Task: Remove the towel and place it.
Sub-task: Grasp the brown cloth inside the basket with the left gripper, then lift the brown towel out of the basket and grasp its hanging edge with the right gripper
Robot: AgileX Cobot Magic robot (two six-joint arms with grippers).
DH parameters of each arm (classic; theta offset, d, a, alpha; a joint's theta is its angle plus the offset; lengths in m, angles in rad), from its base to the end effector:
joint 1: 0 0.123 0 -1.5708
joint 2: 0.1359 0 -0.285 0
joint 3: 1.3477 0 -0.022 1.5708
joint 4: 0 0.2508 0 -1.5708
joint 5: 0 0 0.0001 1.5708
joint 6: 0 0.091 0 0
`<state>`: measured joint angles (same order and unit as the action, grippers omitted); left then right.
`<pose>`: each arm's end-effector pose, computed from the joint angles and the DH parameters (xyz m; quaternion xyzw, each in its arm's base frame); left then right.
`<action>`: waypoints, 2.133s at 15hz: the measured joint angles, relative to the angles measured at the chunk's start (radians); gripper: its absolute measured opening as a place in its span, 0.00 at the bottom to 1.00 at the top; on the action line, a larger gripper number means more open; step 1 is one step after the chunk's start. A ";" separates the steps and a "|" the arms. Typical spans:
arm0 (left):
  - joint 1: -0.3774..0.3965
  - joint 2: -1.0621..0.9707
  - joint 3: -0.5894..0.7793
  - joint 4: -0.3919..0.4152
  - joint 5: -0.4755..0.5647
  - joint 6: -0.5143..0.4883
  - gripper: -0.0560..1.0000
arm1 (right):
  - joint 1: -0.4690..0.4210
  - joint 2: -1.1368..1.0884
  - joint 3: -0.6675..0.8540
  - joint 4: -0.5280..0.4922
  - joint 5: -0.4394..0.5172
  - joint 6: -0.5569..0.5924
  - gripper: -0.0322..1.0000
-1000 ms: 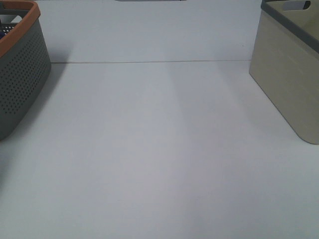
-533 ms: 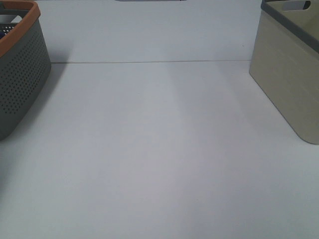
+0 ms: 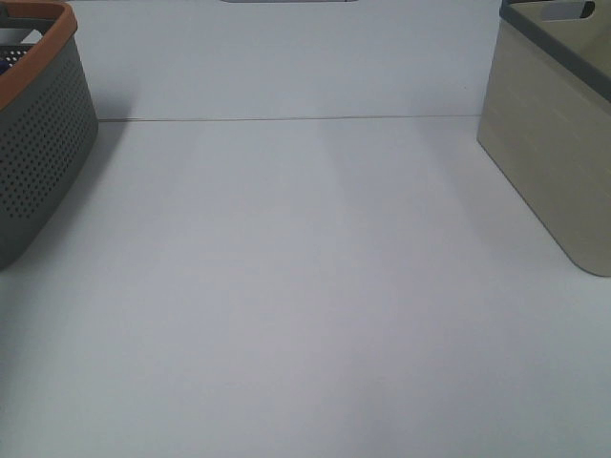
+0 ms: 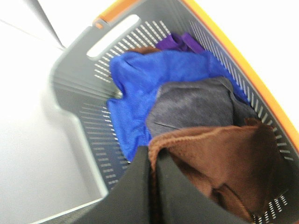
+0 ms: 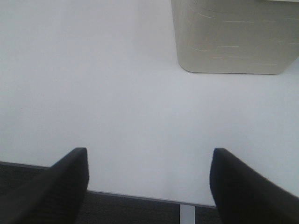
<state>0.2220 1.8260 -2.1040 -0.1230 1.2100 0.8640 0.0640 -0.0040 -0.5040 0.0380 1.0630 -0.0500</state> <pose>0.3878 0.0768 0.4291 0.2945 0.8854 0.1305 0.3352 -0.0062 0.0026 0.2782 -0.0493 0.8502 0.0226 0.5237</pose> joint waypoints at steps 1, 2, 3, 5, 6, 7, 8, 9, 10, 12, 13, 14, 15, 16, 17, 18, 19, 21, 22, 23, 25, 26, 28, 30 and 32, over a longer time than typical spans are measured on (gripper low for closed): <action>-0.002 -0.053 0.000 0.000 0.004 -0.002 0.05 | 0.000 0.000 0.000 0.000 0.000 0.000 0.65; -0.002 -0.103 0.000 0.000 0.008 0.001 0.05 | 0.000 0.000 0.000 0.000 0.000 0.000 0.65; -0.005 -0.156 0.000 -0.001 0.008 0.006 0.05 | 0.000 0.000 0.000 0.000 0.000 0.000 0.65; -0.006 -0.259 0.000 -0.031 0.010 0.011 0.05 | 0.000 0.000 0.000 0.000 0.000 0.000 0.65; -0.007 -0.288 0.000 -0.055 0.010 0.011 0.05 | 0.000 0.000 0.000 0.000 0.000 0.000 0.65; -0.007 -0.313 0.000 -0.093 0.007 0.011 0.05 | 0.000 0.000 0.000 0.000 0.000 0.000 0.65; -0.007 -0.334 0.000 -0.129 -0.009 0.013 0.05 | 0.000 0.000 0.000 0.000 0.000 0.000 0.65; -0.007 -0.348 0.000 -0.168 -0.040 0.017 0.05 | 0.000 0.000 0.000 0.002 0.000 0.000 0.65; -0.007 -0.359 -0.004 -0.214 -0.058 0.026 0.05 | 0.000 0.000 0.000 0.007 -0.006 0.000 0.65; -0.047 -0.363 -0.041 -0.267 -0.067 0.042 0.05 | 0.000 0.000 -0.014 0.038 -0.048 0.000 0.65; -0.066 -0.363 -0.052 -0.271 -0.067 0.046 0.05 | 0.000 0.001 -0.017 0.056 -0.066 0.000 0.65; -0.104 -0.363 -0.065 -0.278 -0.067 0.051 0.05 | 0.000 0.019 -0.021 0.097 -0.093 -0.001 0.65; -0.144 -0.361 -0.069 -0.277 -0.067 0.053 0.05 | 0.000 0.051 -0.021 0.156 -0.118 -0.018 0.65; -0.247 -0.341 -0.070 -0.245 -0.067 0.053 0.05 | 0.000 0.132 -0.021 0.296 -0.151 -0.172 0.65; -0.300 -0.322 -0.070 -0.219 -0.067 0.053 0.05 | 0.000 0.185 -0.021 0.386 -0.165 -0.294 0.65; -0.323 -0.314 -0.070 -0.208 -0.067 0.053 0.05 | 0.000 0.206 -0.021 0.429 -0.172 -0.343 0.65; -0.379 -0.295 -0.070 -0.188 -0.067 0.054 0.05 | 0.000 0.255 -0.021 0.503 -0.183 -0.443 0.65; -0.470 -0.258 -0.070 -0.179 -0.068 0.066 0.05 | 0.000 0.367 -0.022 0.643 -0.210 -0.607 0.65; -0.509 -0.240 -0.070 -0.179 -0.075 0.069 0.05 | 0.000 0.425 -0.022 0.698 -0.227 -0.684 0.65; -0.529 -0.231 -0.070 -0.179 -0.080 0.071 0.05 | 0.000 0.454 -0.022 0.727 -0.239 -0.718 0.65; -0.629 -0.178 -0.070 -0.163 -0.093 0.073 0.05 | 0.000 0.612 -0.022 0.858 -0.345 -0.920 0.65; -0.657 -0.163 -0.070 -0.149 -0.093 0.072 0.05 | 0.000 0.662 -0.022 0.901 -0.378 -0.988 0.65; -0.685 -0.144 -0.070 -0.129 -0.093 0.062 0.05 | 0.000 0.734 -0.022 0.975 -0.414 -1.077 0.65; -0.700 -0.120 -0.070 -0.122 -0.094 0.047 0.05 | 0.000 0.817 -0.022 1.076 -0.430 -1.188 0.65; -0.703 -0.109 -0.070 -0.132 -0.094 0.043 0.05 | 0.000 0.864 -0.022 1.146 -0.438 -1.270 0.65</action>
<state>-0.4810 1.7170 -2.1740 -0.2550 1.1160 0.9070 0.0640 0.8600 -0.5260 1.1840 0.6250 -1.3200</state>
